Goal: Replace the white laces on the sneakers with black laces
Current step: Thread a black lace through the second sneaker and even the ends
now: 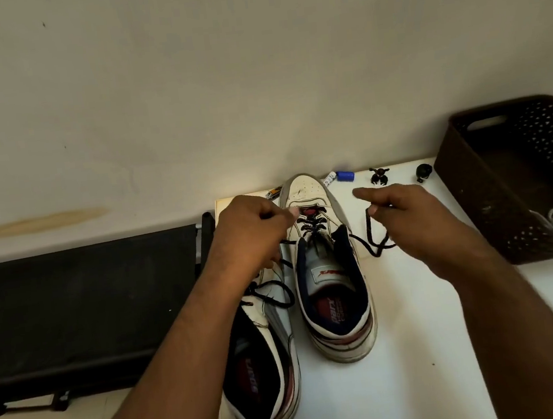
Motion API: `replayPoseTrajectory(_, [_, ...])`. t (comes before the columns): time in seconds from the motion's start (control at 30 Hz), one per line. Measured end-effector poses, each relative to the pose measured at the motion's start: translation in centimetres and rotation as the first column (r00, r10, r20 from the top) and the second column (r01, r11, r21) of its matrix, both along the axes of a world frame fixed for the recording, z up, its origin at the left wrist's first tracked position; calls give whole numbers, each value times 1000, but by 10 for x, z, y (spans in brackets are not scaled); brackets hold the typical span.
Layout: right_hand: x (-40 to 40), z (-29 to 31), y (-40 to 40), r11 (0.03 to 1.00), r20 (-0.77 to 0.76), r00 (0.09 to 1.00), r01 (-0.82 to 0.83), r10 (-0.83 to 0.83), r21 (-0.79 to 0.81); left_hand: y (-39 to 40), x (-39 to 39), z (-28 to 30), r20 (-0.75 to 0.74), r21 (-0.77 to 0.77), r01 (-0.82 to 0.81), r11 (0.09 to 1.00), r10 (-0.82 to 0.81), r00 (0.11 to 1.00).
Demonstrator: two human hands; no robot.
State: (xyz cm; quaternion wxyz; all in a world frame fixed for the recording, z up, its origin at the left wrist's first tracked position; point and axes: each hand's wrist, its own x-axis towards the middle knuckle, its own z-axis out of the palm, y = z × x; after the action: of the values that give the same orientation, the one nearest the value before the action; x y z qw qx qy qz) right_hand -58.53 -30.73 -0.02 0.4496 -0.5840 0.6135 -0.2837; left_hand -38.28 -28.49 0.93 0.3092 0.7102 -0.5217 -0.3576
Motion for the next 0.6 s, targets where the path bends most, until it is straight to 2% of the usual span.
replayPoseTrajectory(0.17, [20, -1, 1, 973, 262, 950, 204, -170, -107, 3, -19, -4, 214, 116, 85, 990, -109, 971])
replayPoseTrajectory(0.27, [32, -6, 4, 988, 274, 953, 146, -126, -53, 1, -22, -8, 293, 116, 92, 989, -123, 948])
replayPoseTrajectory(0.33, [35, -9, 6, 992, 367, 922, 112, -123, 50, -1, -19, -11, 257, 119, 51, 992, -80, 963])
replayPoseTrajectory(0.4, [36, -11, 6, 984, 455, 878, 88, -151, 157, -2, -13, -12, 121, 145, -22, 989, 4, 993])
replayPoseTrajectory(0.5, [35, -17, 5, 989, 373, 925, 25, -79, 148, -2, -8, -11, -57, 221, -112, 969, 128, 990])
replayPoseTrajectory(0.6, [40, -17, 4, 998, 99, 993, -60, 63, -34, -3, -7, -11, -133, 257, -134, 957, 173, 976])
